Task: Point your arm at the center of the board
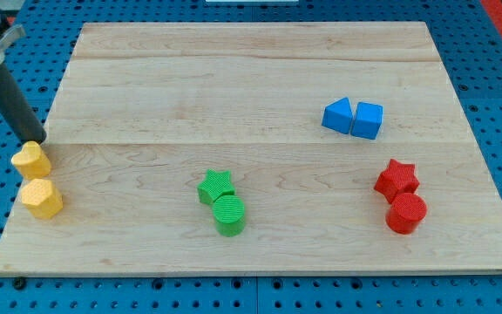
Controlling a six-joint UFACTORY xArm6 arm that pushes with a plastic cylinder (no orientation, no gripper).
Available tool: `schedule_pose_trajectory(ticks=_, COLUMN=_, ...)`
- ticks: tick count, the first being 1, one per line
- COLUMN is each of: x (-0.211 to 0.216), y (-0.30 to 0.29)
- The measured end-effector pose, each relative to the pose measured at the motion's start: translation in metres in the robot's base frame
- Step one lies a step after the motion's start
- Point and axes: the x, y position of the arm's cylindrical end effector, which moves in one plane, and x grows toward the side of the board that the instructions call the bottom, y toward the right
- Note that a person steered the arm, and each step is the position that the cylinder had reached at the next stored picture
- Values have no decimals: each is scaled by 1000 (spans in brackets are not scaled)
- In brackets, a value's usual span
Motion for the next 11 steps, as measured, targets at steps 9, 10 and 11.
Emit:
schedule_pose_trajectory(ticks=9, x=-24, y=98)
schedule_pose_trajectory(ticks=10, x=-33, y=223)
schedule_pose_trajectory(ticks=11, x=-22, y=380)
